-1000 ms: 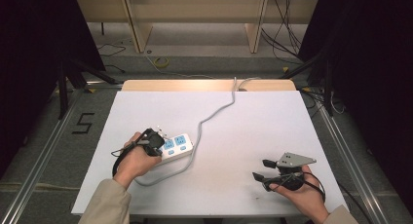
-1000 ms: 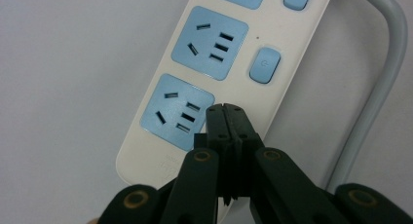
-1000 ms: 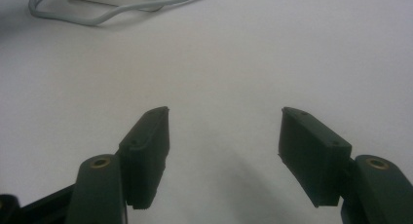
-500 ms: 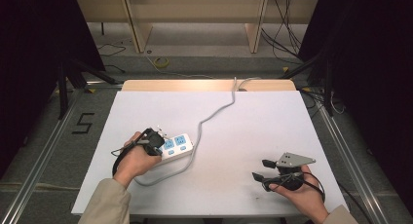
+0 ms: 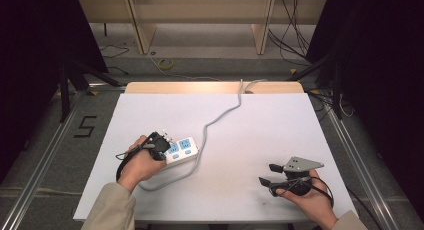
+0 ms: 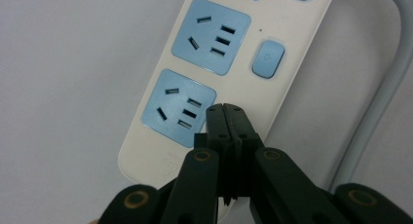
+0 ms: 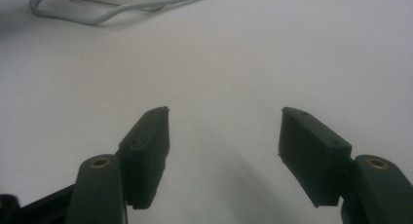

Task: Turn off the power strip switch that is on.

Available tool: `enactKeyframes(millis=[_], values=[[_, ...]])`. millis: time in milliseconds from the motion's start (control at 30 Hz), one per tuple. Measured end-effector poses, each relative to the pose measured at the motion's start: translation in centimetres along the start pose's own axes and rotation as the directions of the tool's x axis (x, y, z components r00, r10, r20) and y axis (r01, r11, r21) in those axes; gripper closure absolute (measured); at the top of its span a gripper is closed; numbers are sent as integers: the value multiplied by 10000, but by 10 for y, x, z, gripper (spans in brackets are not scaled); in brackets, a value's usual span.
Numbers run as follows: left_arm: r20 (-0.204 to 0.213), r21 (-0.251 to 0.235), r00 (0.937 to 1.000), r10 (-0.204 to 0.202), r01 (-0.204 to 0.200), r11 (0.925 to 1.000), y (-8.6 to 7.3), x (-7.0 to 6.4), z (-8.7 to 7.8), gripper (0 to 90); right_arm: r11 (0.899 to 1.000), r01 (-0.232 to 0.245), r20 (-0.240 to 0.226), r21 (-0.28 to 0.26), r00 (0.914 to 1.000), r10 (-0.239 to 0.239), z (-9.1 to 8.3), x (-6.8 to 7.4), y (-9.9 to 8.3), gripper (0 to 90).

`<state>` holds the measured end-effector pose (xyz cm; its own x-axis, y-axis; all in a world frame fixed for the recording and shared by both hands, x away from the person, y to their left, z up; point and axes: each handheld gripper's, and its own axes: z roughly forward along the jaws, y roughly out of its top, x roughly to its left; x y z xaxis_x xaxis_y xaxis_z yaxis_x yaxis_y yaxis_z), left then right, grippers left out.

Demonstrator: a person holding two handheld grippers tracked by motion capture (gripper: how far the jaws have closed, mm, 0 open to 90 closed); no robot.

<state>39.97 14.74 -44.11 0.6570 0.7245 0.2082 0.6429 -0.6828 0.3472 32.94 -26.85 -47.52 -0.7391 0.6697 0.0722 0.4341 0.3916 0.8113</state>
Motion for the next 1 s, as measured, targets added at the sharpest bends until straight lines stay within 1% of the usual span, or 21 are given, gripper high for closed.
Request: enactKeyframes(millis=[100,233,633,700,800,900,1000], values=[[47,-90,10000,-56,56,9999,-1,0,0,898,10000,-3,-6,-13,10000,3,0,0,0,367],[-28,-75,10000,6,-6,10000,0,0,0,897,10000,3,1,-2,10000,-3,0,0,0,367],[23,-143,10000,8,-8,9999,-1,0,0,897,10000,-4,-4,1,10000,4,0,0,0,367],[15,-89,10000,35,-35,10000,-2,1,-1,897,10000,0,-7,3,10000,0,0,0,0,367],[15,-144,10000,-29,30,9999,-2,0,0,897,10000,2,-13,-1,10000,-2,0,0,0,367],[20,-105,10000,22,-21,9999,-2,1,-1,897,10000,2,-17,-1,10000,-2,0,0,0,367],[17,-140,10000,-19,19,9999,-2,1,0,897,10000,-4,-21,8,10000,4,1,0,0,367]])
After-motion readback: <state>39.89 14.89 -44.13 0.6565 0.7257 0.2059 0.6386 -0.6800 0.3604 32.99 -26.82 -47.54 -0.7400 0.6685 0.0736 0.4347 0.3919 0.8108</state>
